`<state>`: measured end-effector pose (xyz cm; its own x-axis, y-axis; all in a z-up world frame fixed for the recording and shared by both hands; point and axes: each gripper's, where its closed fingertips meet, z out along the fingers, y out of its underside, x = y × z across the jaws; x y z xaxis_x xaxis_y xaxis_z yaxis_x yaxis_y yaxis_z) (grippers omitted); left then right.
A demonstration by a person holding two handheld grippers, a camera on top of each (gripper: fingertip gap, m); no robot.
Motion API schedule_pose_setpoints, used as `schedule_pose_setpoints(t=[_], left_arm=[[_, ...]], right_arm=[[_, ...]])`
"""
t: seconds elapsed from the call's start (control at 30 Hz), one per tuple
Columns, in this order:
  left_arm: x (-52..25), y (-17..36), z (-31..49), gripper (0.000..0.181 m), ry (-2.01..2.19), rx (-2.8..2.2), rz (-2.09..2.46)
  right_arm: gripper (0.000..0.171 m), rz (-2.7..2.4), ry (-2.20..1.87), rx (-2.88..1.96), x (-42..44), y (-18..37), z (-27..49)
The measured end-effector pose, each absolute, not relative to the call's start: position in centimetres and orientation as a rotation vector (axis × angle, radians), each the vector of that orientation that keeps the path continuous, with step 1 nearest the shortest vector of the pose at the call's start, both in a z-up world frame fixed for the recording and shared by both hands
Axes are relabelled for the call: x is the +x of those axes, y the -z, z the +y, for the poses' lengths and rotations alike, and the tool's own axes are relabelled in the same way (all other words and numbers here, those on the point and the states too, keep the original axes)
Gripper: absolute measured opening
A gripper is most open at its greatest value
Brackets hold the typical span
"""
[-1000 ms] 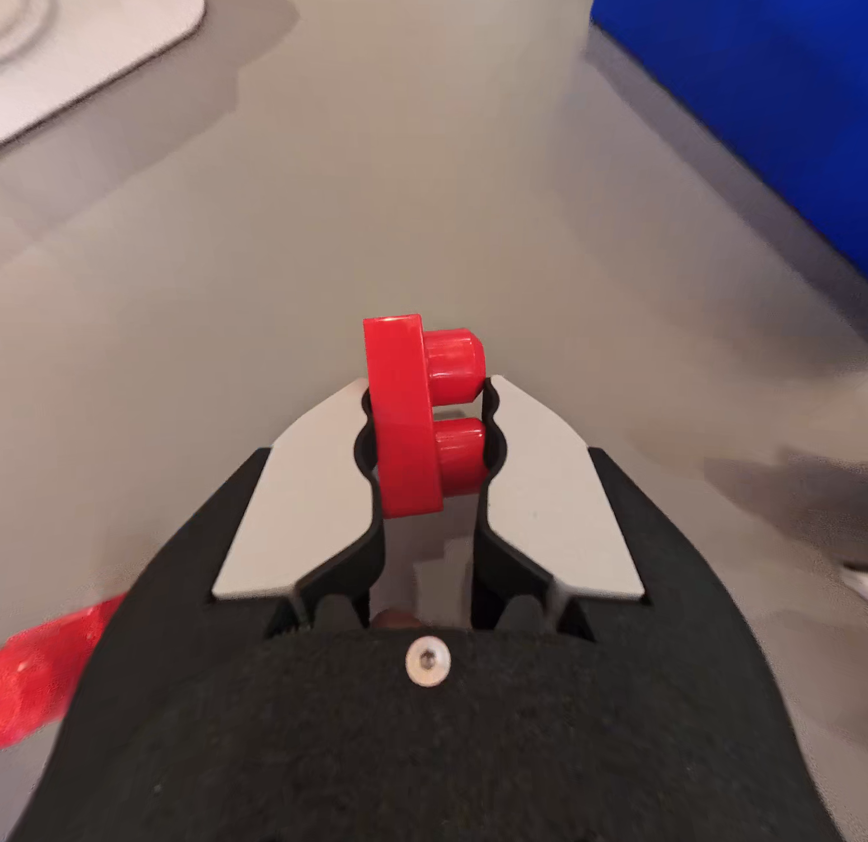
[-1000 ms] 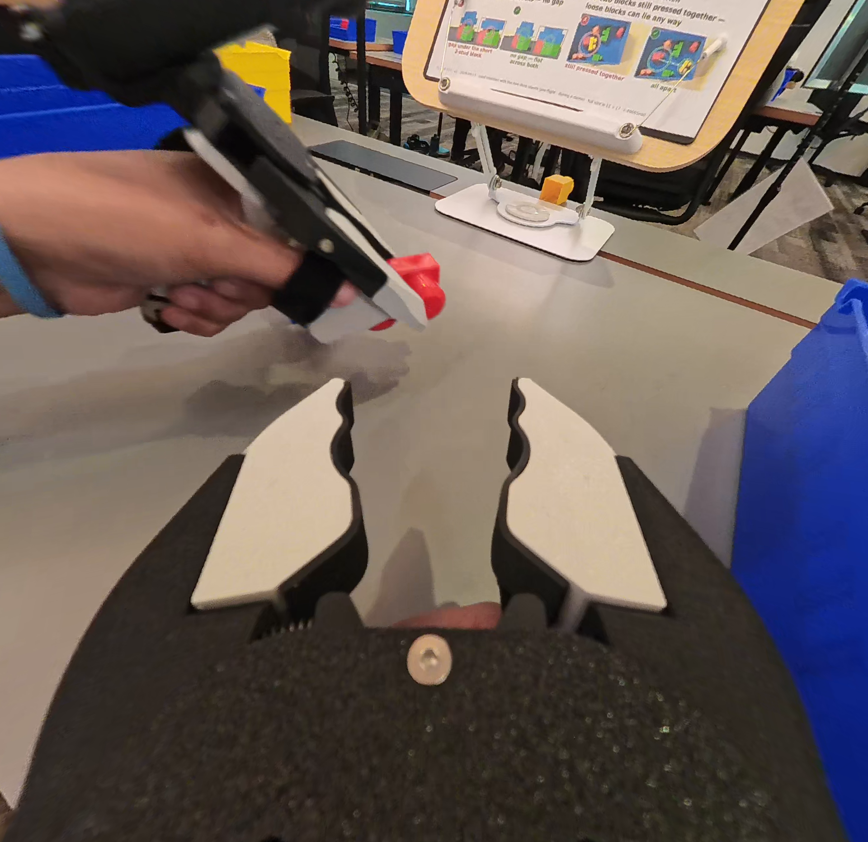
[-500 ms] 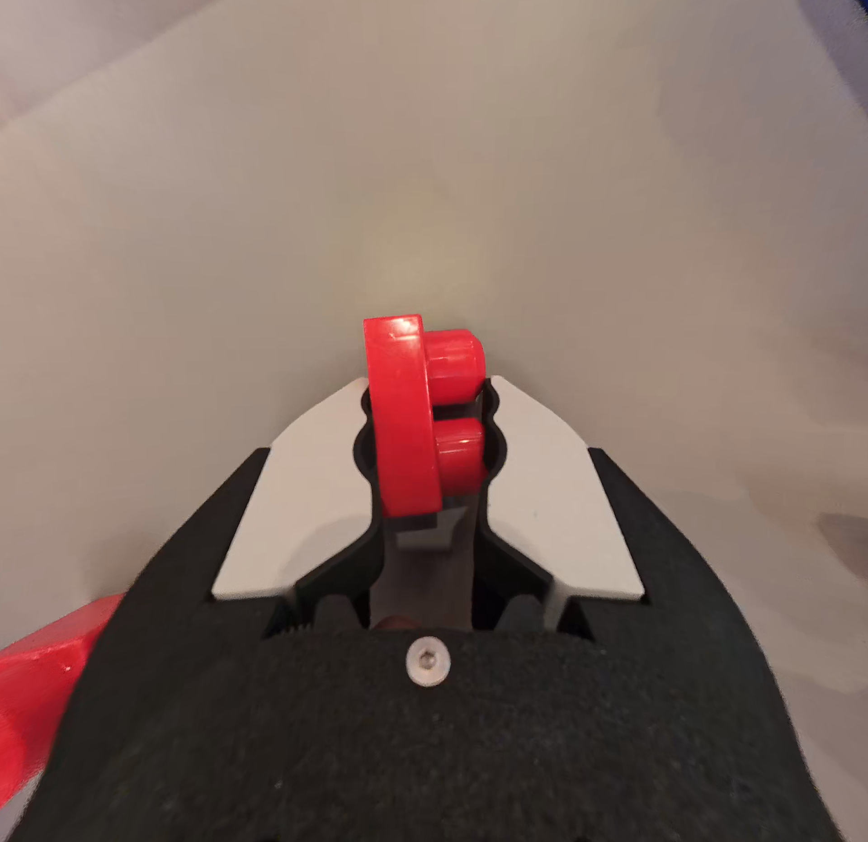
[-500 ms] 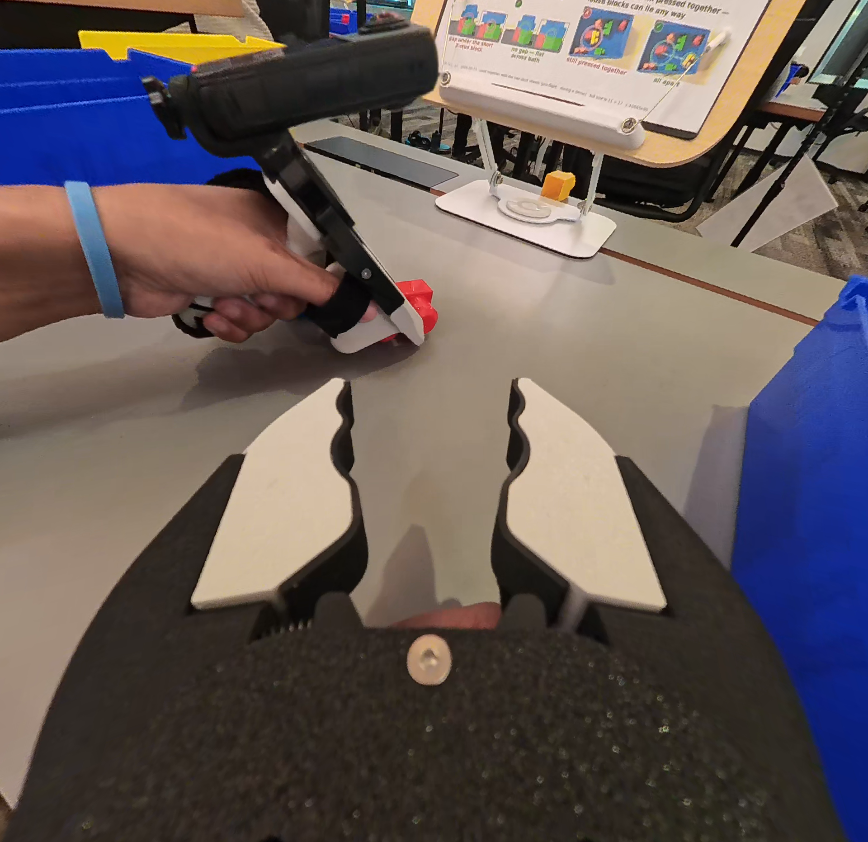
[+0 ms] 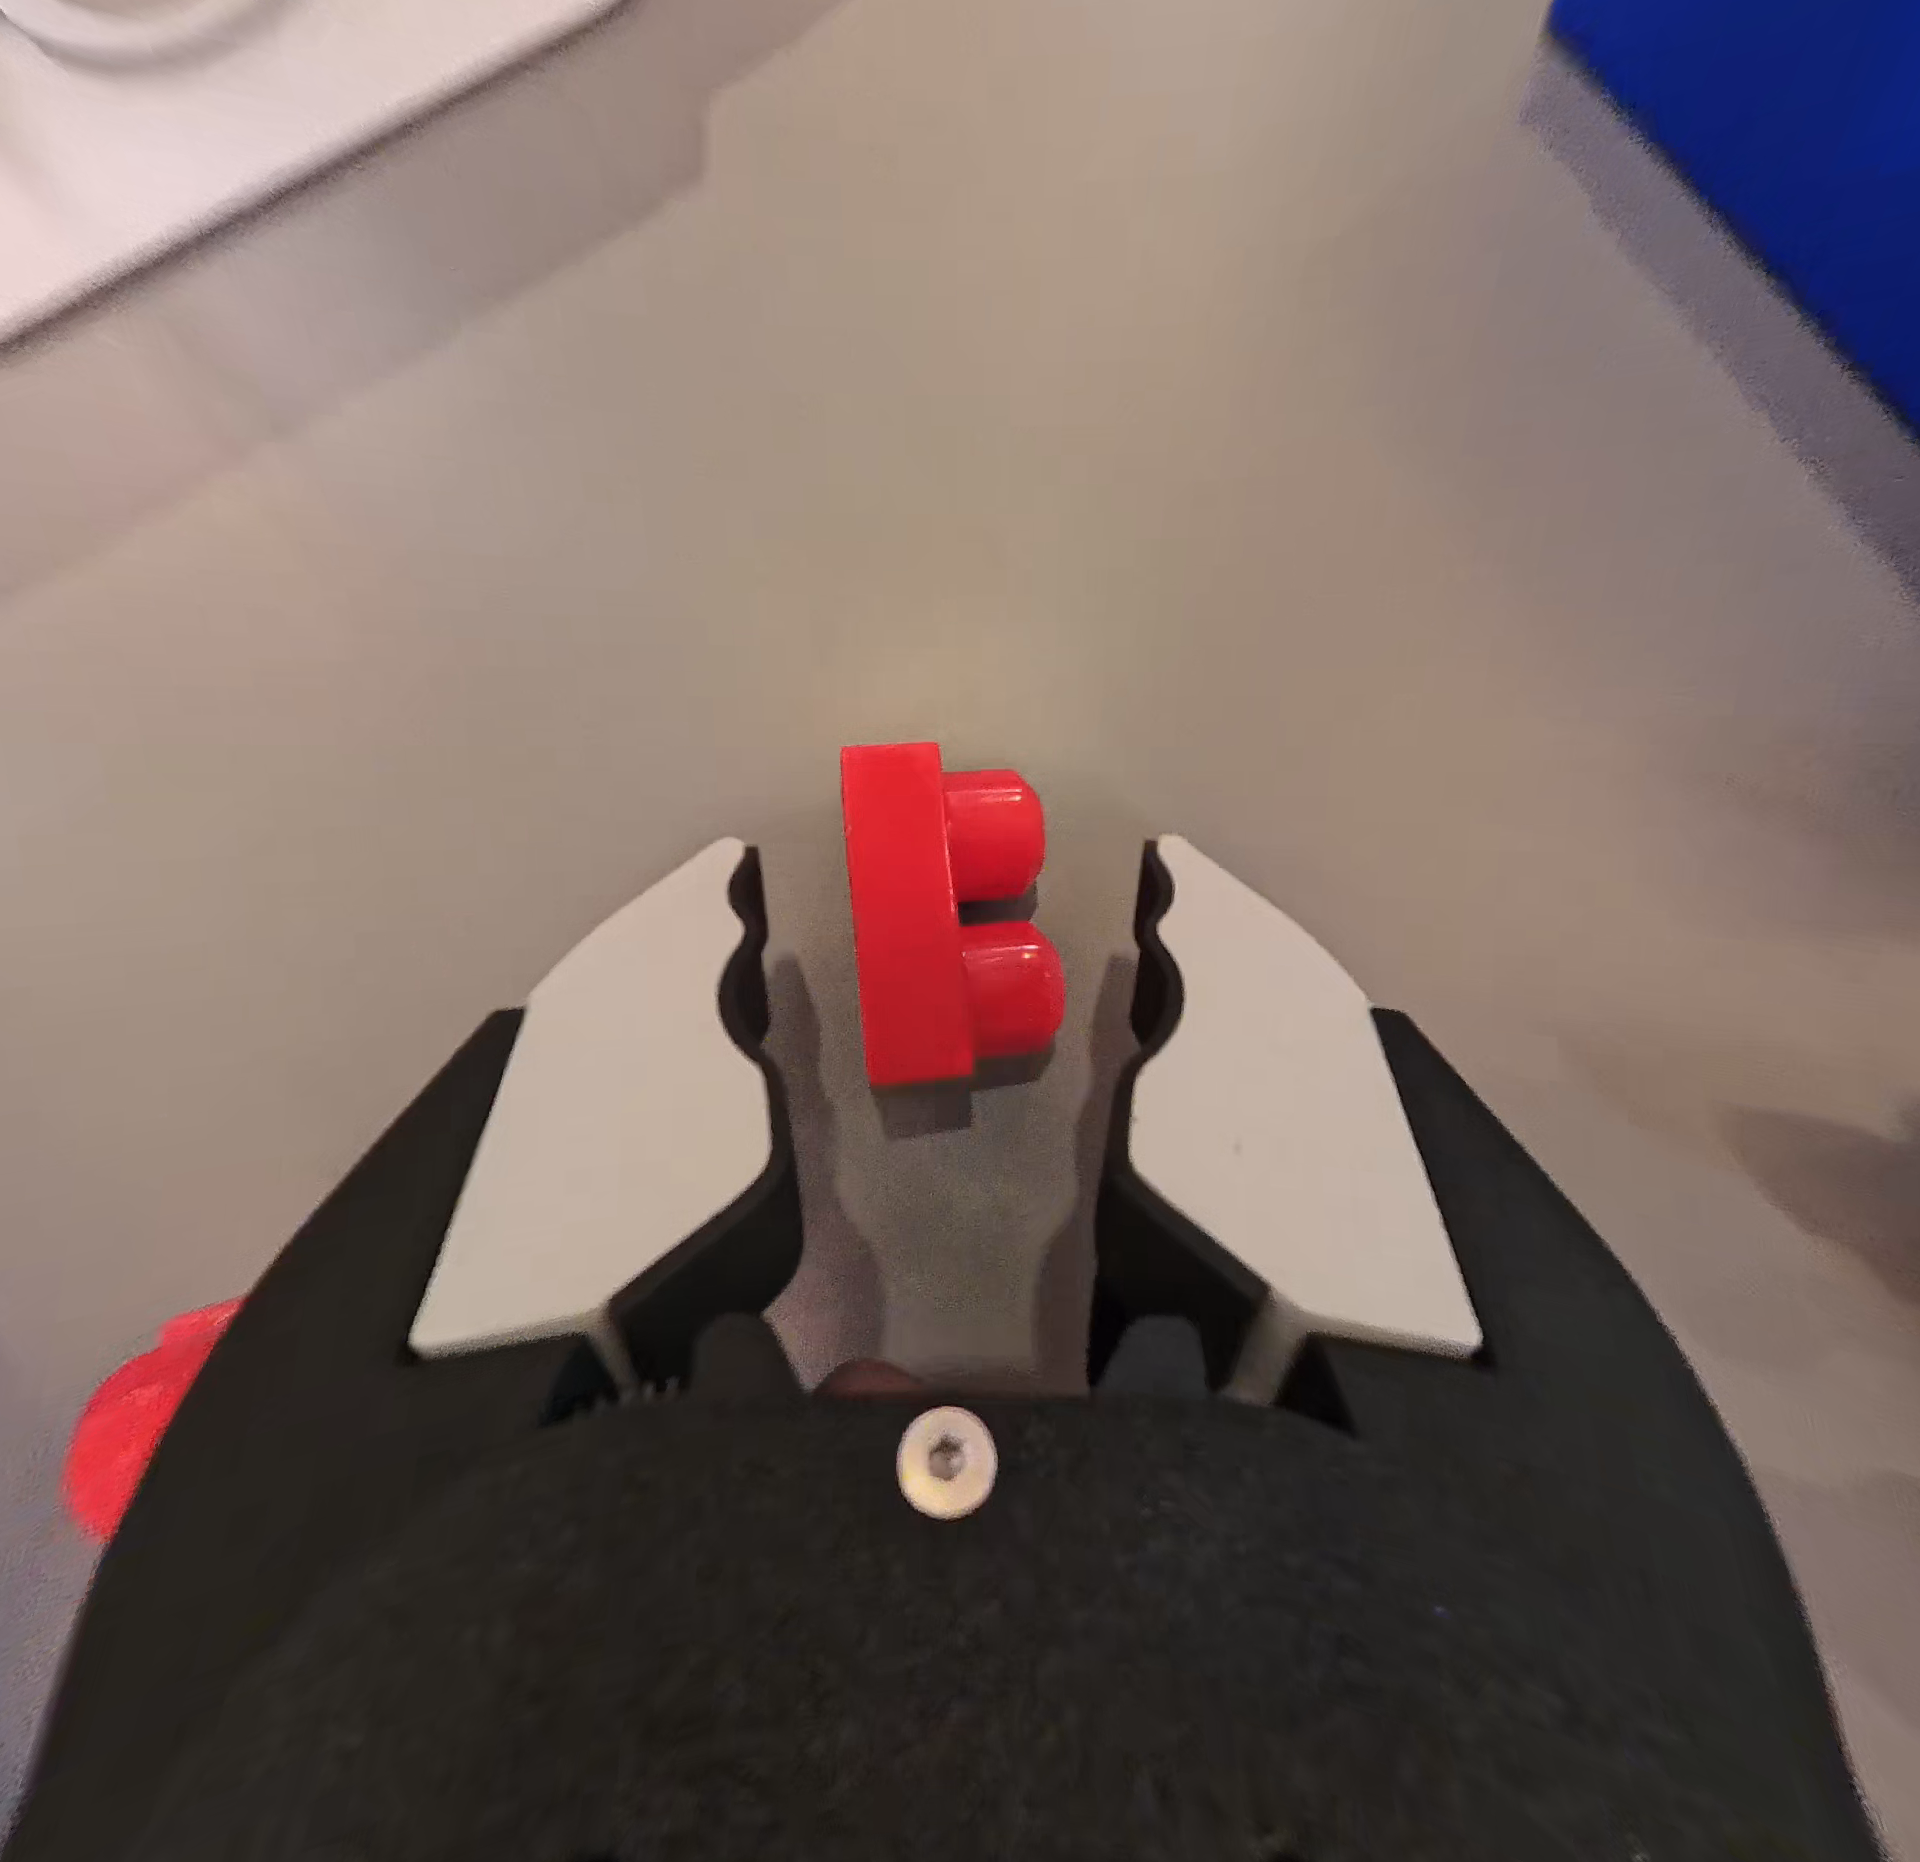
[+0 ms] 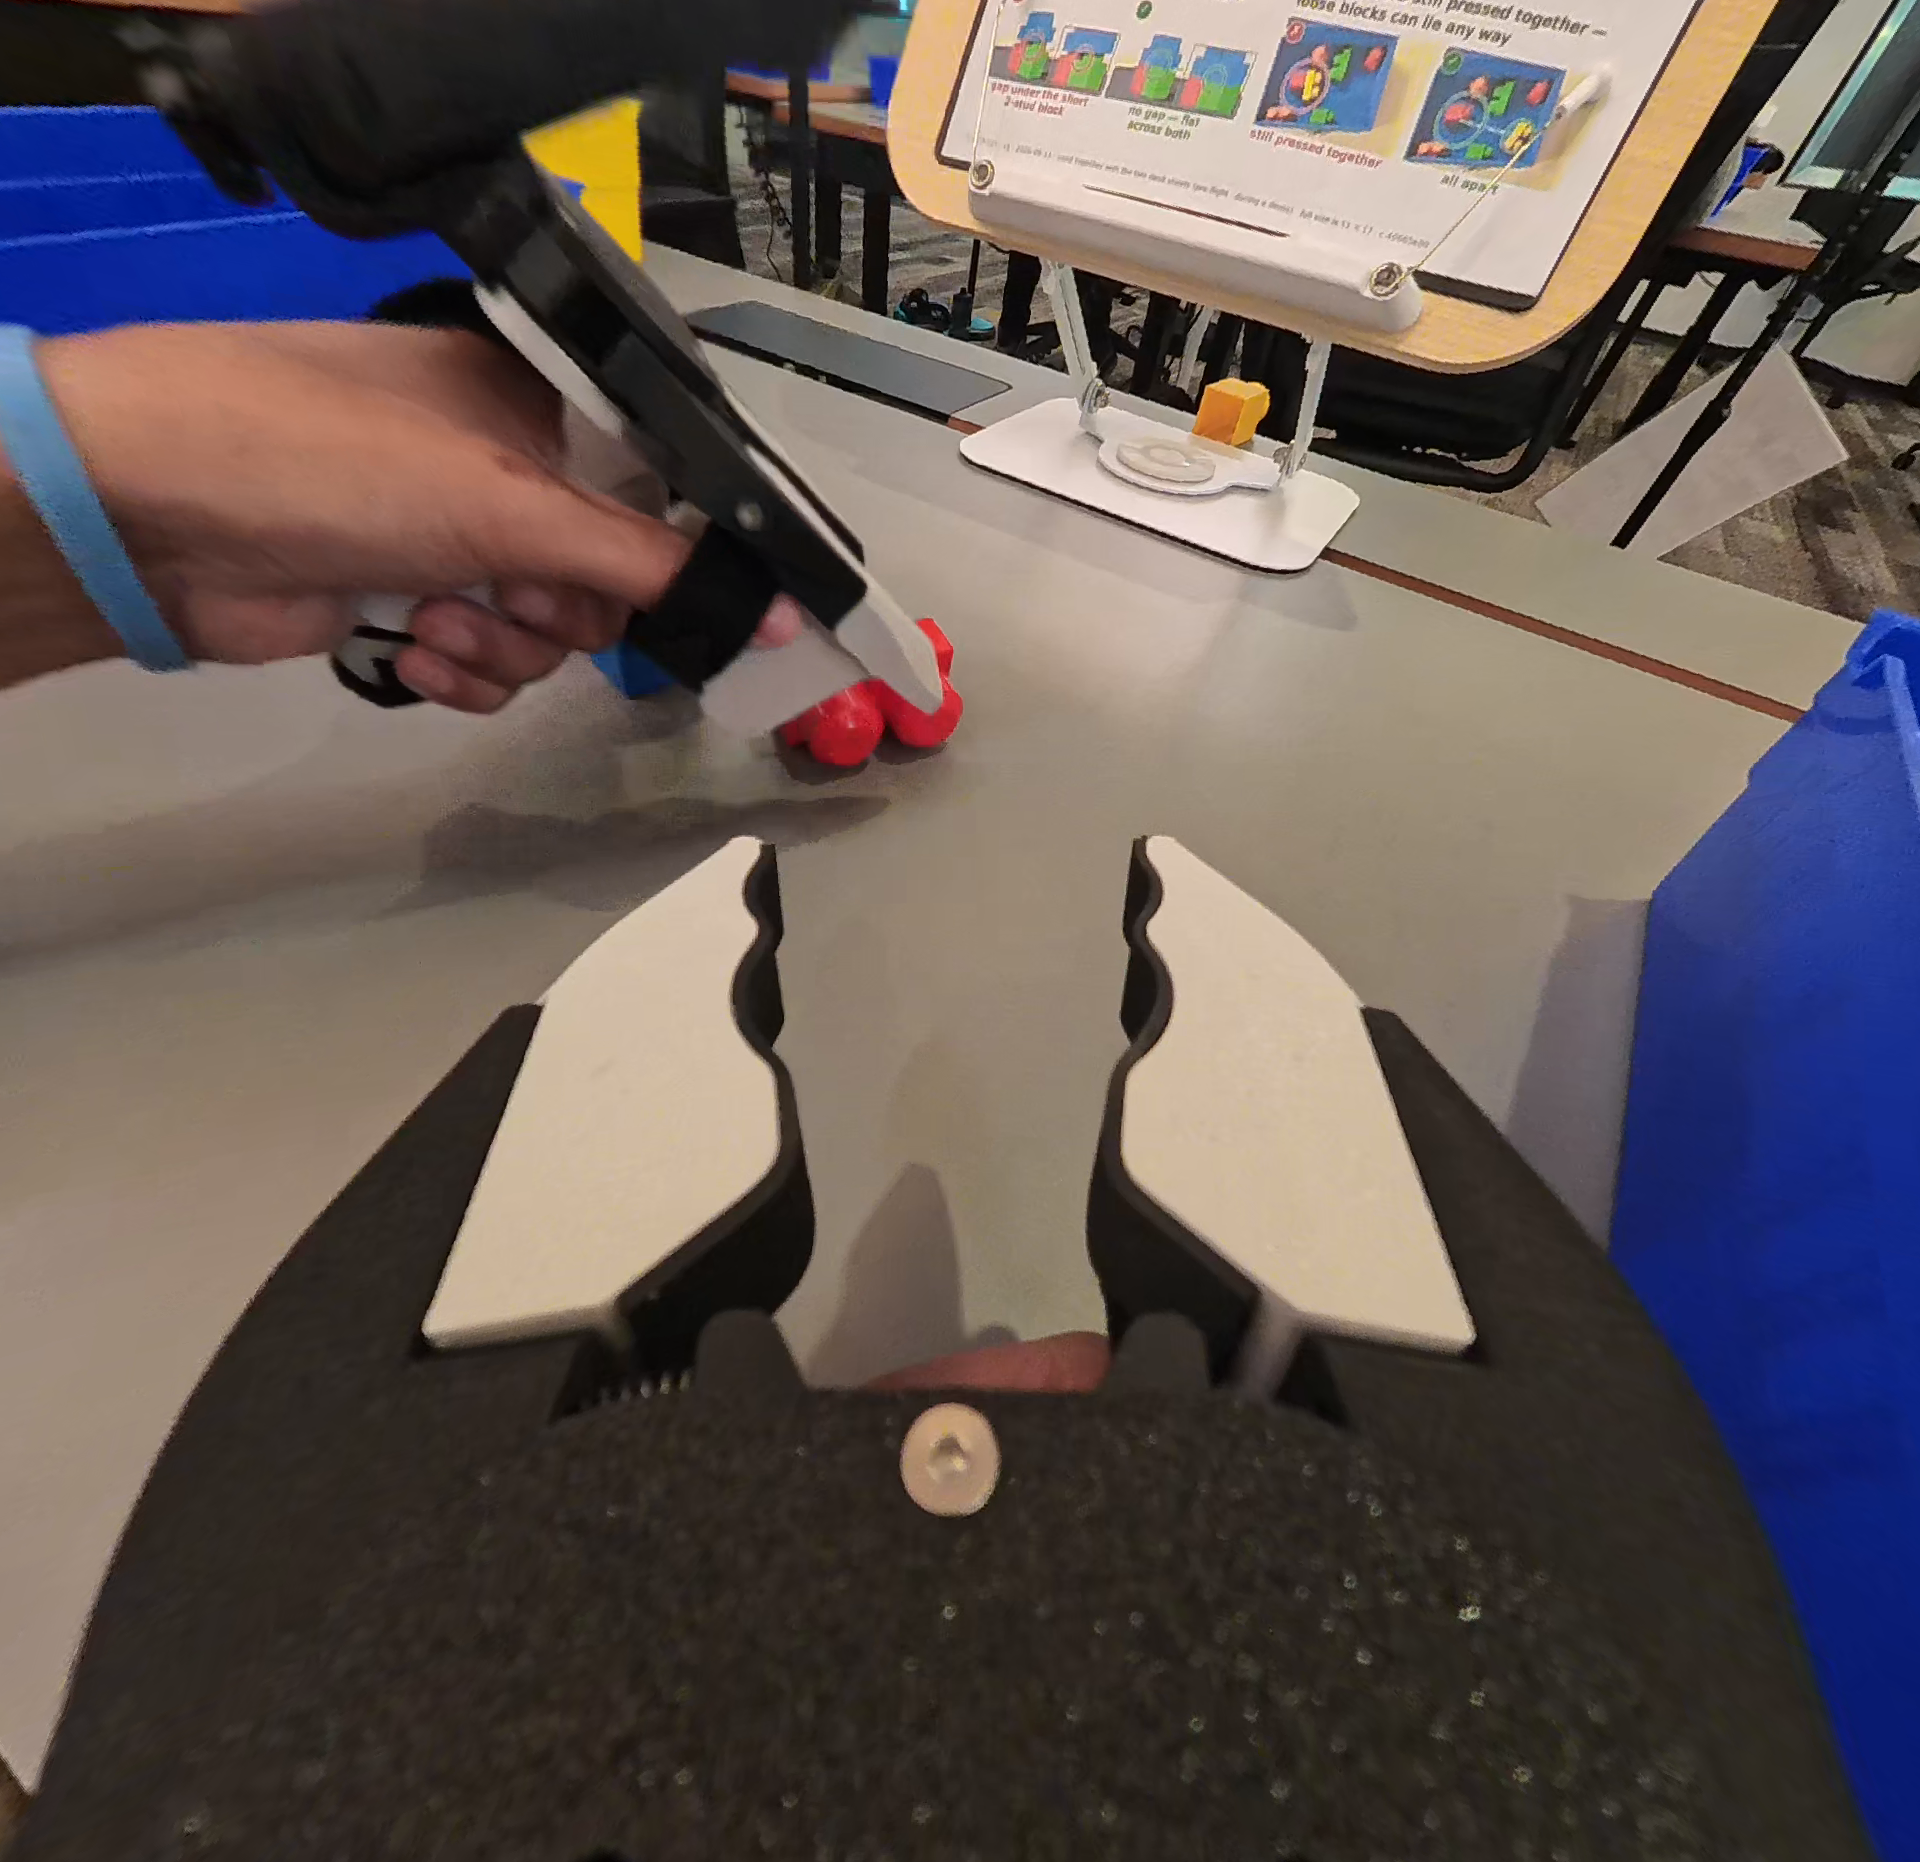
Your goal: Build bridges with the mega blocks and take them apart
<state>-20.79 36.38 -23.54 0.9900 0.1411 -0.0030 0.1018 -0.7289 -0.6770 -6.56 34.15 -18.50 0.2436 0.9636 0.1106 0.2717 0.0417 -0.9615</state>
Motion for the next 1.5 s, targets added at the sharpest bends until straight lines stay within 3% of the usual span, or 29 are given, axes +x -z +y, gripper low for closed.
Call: schedule_pose_setpoints(t=[0.2,0.3,0.5,0.77,1.2,1.5], left_arm=[[-20.0,14.1,30.2,0.07,-0.212,-2.055,-0.136],[-19.6,12.4,24.5,0.075,-0.287,-1.908,-0.171],[-18.1,17.4,17.1,0.084,-0.348,-1.895,-0.293],[-18.8,20.5,14.9,0.084,-0.283,-1.887,-0.484],[-19.4,21.4,15.9,0.086,-0.282,-1.949,-0.511],[-22.3,21.9,20.8,0.095,-0.245,-2.066,-0.546]], right_arm=[[0.064,-1.224,-0.827,-1.449,-6.5,18.3,34.2],[0.064,-1.219,-0.828,-1.449,-6.5,18.3,34.3],[0.065,-1.227,-0.822,-1.462,-6.7,18.8,34.2],[0.069,-1.232,-0.852,-1.447,-6.9,18.5,33.2],[0.068,-1.249,-0.836,-1.435,-7.1,18.7,32.9],[0.068,-1.251,-0.856,-1.439,-7.1,18.7,33.0]])
